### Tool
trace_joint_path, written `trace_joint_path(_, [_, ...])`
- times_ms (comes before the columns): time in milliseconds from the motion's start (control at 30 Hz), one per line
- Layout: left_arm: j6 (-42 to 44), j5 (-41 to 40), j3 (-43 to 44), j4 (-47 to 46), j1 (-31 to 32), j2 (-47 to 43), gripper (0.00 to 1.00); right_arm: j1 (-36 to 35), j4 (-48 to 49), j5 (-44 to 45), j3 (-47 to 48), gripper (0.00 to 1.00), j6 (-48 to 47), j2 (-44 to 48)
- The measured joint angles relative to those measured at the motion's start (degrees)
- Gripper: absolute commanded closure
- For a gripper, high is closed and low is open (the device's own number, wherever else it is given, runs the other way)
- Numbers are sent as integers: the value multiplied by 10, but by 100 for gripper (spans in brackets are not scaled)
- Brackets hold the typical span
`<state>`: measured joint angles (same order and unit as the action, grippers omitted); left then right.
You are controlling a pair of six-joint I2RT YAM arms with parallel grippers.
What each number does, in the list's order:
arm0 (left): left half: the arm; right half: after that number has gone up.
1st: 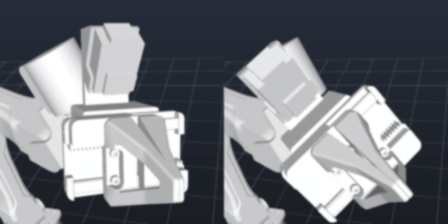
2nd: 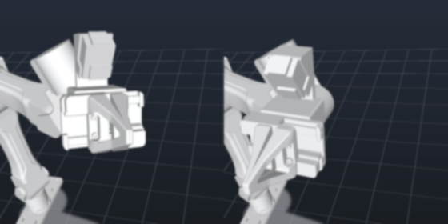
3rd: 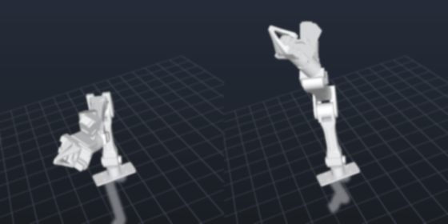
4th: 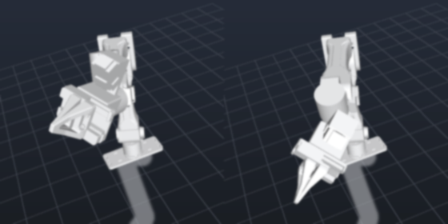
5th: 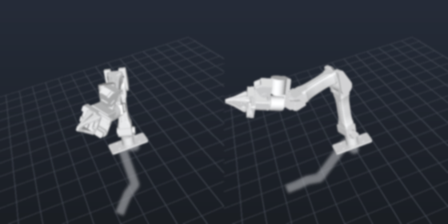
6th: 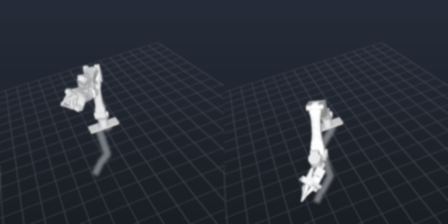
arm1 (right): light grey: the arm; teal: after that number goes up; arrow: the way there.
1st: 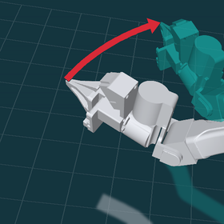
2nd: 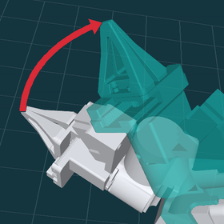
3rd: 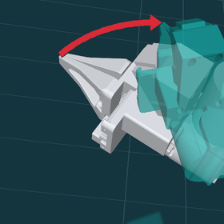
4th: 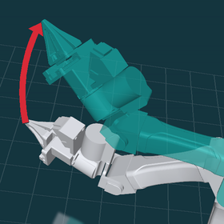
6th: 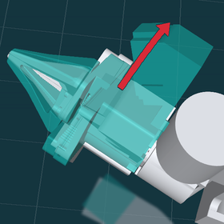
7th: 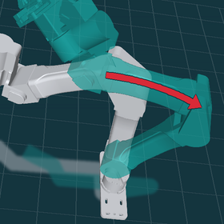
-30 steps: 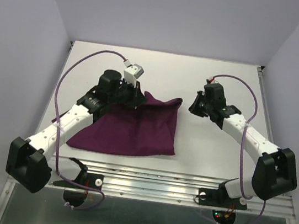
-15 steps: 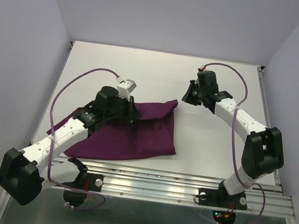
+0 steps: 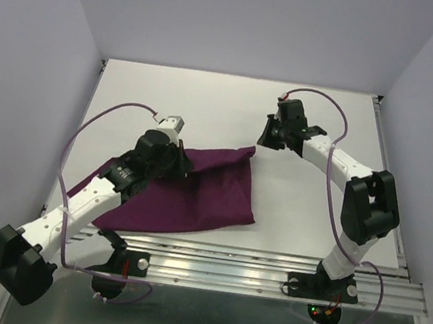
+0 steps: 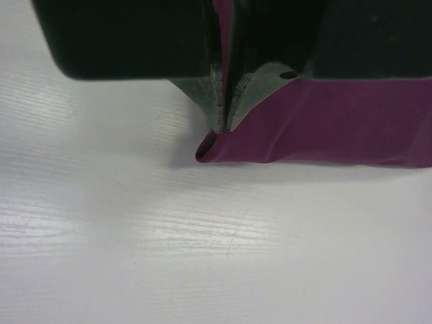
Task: Prepare the surgical pack
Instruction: Pack the surgical kit at the center of the board.
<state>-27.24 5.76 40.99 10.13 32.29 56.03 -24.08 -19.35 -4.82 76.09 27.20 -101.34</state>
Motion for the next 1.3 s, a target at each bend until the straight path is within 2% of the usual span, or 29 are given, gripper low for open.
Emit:
trace_joint_path(200, [47, -59, 80, 52, 0, 0, 100, 0, -1, -11, 4, 89, -2, -4])
trace_joint_path(500, [41, -44, 64, 89, 0, 28, 100, 0, 3, -42, 16, 89, -15, -10])
trace_joint_path(533, [35, -42, 58, 95, 0, 30, 95, 0, 5, -45, 16, 89, -18, -10])
trace_joint_path(567, [26, -37, 51, 103, 0, 32, 76, 0, 5, -48, 16, 89, -20, -10])
trace_joint_path(600, [16, -34, 46, 107, 0, 33, 45, 0, 5, -50, 16, 89, -21, -10])
trace_joint_path(633, [4, -31, 42, 113, 0, 33, 20, 0, 5, -52, 16, 89, -23, -10])
trace_joint_path(700, [-17, -30, 38, 129, 0, 34, 13, 0, 5, -54, 16, 89, -24, -10])
trace_joint_path(800, [-54, -48, 36, 164, 0, 35, 14, 0, 5, -58, 16, 89, -26, -10])
trace_joint_path(933, [-116, -91, 36, 206, -7, 30, 24, -2, 5, -59, 16, 89, -30, -10])
trace_joint_path(1033, [-183, -116, 35, 231, -34, 19, 31, -12, 3, -57, 16, 89, -35, -9])
trace_joint_path(1167, [-254, -128, -1, 216, -75, 3, 31, -48, -4, -42, 14, 86, -40, 3])
trace_joint_path(1267, [-279, -128, -48, 196, -120, 3, 27, -87, -12, -26, 6, 77, -46, 31])
trace_joint_path(1300, [-281, -122, -65, 184, -147, 5, 24, -109, -13, -15, 0, 70, -51, 47])
